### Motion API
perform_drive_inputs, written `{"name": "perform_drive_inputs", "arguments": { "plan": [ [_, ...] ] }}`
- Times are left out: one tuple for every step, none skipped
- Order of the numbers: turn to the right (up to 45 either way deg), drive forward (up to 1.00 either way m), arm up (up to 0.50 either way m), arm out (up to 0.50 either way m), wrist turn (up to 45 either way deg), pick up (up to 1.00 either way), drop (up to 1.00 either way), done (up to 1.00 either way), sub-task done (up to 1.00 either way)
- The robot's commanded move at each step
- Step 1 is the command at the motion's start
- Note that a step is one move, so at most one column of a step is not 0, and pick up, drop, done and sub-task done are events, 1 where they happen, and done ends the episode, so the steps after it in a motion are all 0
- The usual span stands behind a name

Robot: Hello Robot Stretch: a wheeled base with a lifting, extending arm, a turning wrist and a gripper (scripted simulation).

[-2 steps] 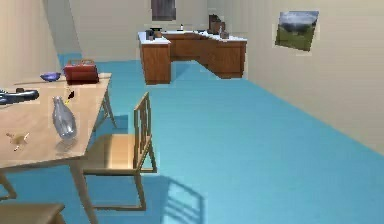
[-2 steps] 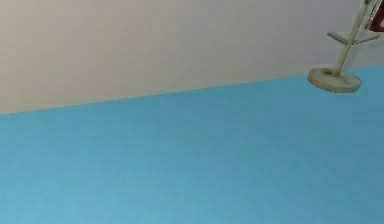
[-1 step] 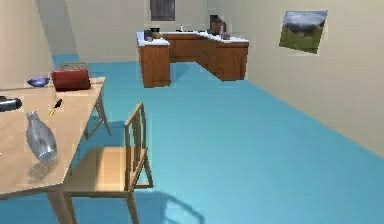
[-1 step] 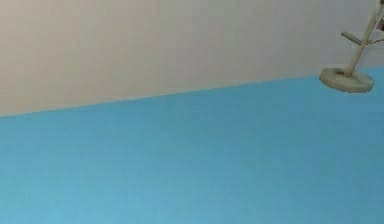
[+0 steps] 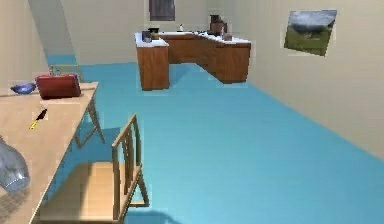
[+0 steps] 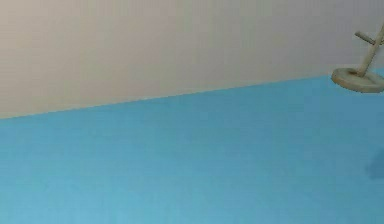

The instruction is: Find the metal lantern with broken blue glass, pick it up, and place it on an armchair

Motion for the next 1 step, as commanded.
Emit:
{"name": "perform_drive_inputs", "arguments": {
  "plan": [
    [24.0, 0.0, 0.0, 0.0, 0.0, 0.0, 0.0, 0.0, 0.0]
  ]
}}
